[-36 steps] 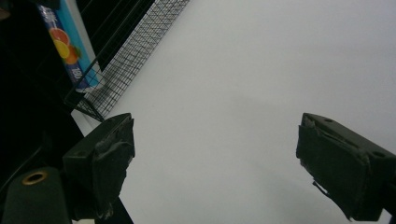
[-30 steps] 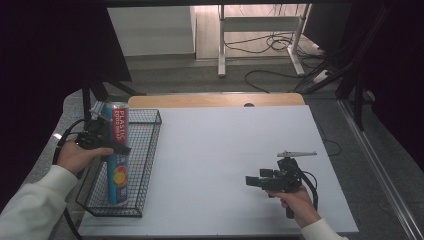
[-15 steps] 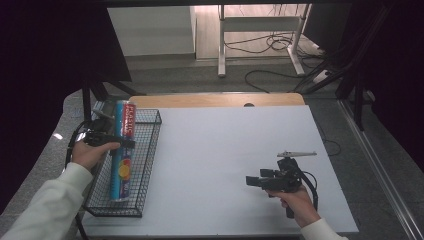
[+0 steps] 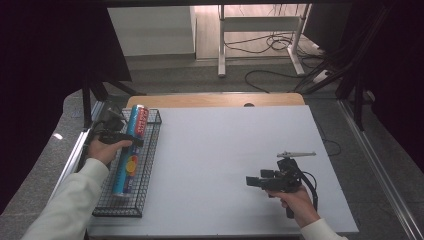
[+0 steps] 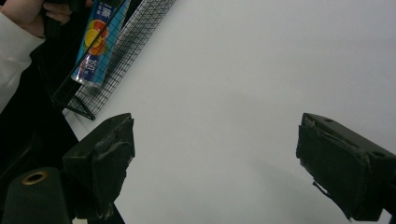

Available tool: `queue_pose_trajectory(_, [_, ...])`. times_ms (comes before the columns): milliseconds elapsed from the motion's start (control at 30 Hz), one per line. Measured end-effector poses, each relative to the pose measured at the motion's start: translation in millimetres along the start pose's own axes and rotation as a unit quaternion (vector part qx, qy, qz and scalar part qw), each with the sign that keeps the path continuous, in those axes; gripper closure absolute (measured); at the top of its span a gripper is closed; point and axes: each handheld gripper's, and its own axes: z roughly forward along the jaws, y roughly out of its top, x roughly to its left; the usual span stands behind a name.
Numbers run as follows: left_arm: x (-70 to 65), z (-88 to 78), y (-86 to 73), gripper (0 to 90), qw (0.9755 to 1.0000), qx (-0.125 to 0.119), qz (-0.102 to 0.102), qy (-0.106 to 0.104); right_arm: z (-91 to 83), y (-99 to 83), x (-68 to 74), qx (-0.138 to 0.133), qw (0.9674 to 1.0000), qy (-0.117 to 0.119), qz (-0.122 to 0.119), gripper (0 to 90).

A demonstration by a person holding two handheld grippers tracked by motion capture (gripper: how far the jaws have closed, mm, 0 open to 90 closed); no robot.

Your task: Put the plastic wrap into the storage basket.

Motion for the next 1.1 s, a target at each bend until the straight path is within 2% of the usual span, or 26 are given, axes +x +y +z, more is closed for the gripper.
queue_pose_trajectory(100, [-2.4, 7.1, 1.4, 31.6, 0.9999, 0.003, 0.002, 0.01, 0.3, -0.3, -0.4, 0.001, 1.0, -0.001, 0.0, 12.1])
queue_pose_trajectory(233, [-3.6, 17.0, 2.9, 31.5, 0.9996, 0.005, -0.01, 0.024, 1.0, -0.7, 0.1, 0.003, 1.0, -0.001, -0.001, 12.1])
queue_pose_trajectory(300, [-4.4, 22.2, 3.1, 31.2, 0.9991, 0.01, -0.012, 0.039, 0.9, -0.8, 0.1, 0.003, 1.0, -0.002, -0.001, 12.0])
queue_pose_trajectory(367, [-6.2, 30.5, 1.3, 30.2, 0.9971, 0.03, 0.001, 0.069, 0.7, -0.7, -0.1, 0.003, 1.0, -0.003, -0.001, 12.0])
queue_pose_trajectory(400, [-7.5, 33.7, -0.7, 29.4, 0.9959, 0.03, 0.009, 0.085, 0.6, -0.7, -0.2, 0.003, 1.0, -0.004, -0.001, 12.1])
queue_pose_trajectory(467, [-9.1, 29.6, -1.7, 27.9, 0.9951, 0.015, 0.012, 0.096, 0.7, -1.0, 0.1, 0.004, 1.0, -0.004, -0.001, 12.1])
queue_pose_trajectory(533, [-10.3, 24.1, -2.1, 24.0, 0.996, 0.005, 0.002, 0.089, 1.3, -1.2, 0.3, 0.005, 1.0, -0.005, -0.002, 12.0])
queue_pose_trajectory(600, [-12.7, 21.5, -3.5, 19.4, 0.9967, 0.008, 0.004, 0.08, 2.0, -1.3, 0.5, 0.005, 1.0, -0.004, -0.004, 12.0])
queue_pose_trajectory(733, [-18.3, 9.4, -9.2, 15.6, 0.998, -0.006, 0.011, 0.062, 0.1, -1.4, 1.5, 0.003, 1.0, -0.003, -0.005, 12.0])
queue_pose_trajectory(800, [-20.8, -1.4, -12.6, 15.6, 0.9984, -0.022, 0.016, 0.049, -1.3, -1.2, 1.3, 0.001, 1.0, -0.003, -0.003, 12.0])
queue_pose_trajectory(833, [-23.4, -8.3, -15.3, 15.5, 0.9984, -0.039, 0.017, 0.038, -1.8, -1.0, 1.1, -0.001, 1.0, -0.003, -0.005, 12.0])
queue_pose_trajectory(933, [-31.0, -25.6, -23.0, 15.9, 0.997, -0.068, 0.033, 0.012, -3.2, -0.3, 1.9, -0.002, 0.9999, -0.006, -0.014, 12.0])
queue_pose_trajectory(967, [-31.0, -25.6, -23.0, 16.1, 0.997, -0.068, 0.033, 0.012, -3.5, 0.0, 2.3, -0.003, 0.9997, -0.01, -0.021, 12.0])
queue_pose_trajectory(1000, [-36.7, -34.5, -29.2, 16.5, 0.9952, -0.087, 0.046, -0.003, -3.6, 0.4, 2.7, -0.003, 0.9996, -0.011, -0.026, 12.0])
queue_pose_trajectory(1033, [-41.5, -40.1, -34.4, 16.8, 0.9936, -0.098, 0.056, -0.01, -3.7, 0.6, 3.1, -0.004, 0.9995, -0.013, -0.03, 12.0])
queue_pose_trajectory(1100, [-48.1, -46.0, -42.6, 17.2, 0.991, -0.111, 0.071, -0.024, -4.4, 1.2, 4.3, -0.007, 0.9991, -0.016, -0.04, 12.0])
